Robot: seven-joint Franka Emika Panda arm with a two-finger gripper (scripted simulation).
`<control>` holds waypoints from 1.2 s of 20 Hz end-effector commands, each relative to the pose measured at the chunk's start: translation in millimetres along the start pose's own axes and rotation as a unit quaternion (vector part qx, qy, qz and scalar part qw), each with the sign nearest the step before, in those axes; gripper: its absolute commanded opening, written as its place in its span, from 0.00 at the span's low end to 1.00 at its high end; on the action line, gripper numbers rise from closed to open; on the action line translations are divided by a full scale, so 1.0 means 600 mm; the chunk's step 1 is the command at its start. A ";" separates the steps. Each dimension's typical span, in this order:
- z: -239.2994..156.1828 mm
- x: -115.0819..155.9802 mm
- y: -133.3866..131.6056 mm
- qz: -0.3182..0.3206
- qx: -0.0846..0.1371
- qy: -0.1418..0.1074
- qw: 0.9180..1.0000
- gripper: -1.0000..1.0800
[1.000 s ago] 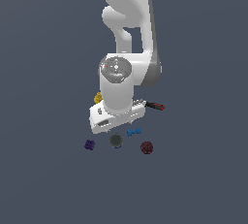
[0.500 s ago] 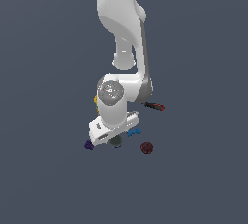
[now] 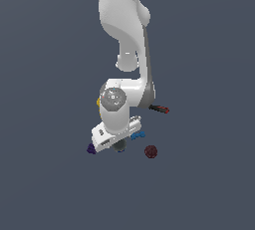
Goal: Pick up a designated object from a clutter of objects.
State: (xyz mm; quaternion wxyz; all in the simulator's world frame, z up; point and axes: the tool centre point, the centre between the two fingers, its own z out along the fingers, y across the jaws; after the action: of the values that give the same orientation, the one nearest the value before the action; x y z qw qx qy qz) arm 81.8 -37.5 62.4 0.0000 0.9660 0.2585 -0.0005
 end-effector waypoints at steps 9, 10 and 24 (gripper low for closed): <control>0.070 -0.001 -0.001 -0.001 0.000 0.000 1.000 0.96; 0.075 -0.001 -0.001 -0.001 0.000 0.000 1.000 0.96; 0.081 0.000 0.000 -0.002 0.000 0.001 1.000 0.00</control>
State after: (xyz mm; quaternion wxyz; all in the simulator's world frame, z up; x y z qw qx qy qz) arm 81.9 -38.6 14.5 0.0003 0.9658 0.2595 0.0000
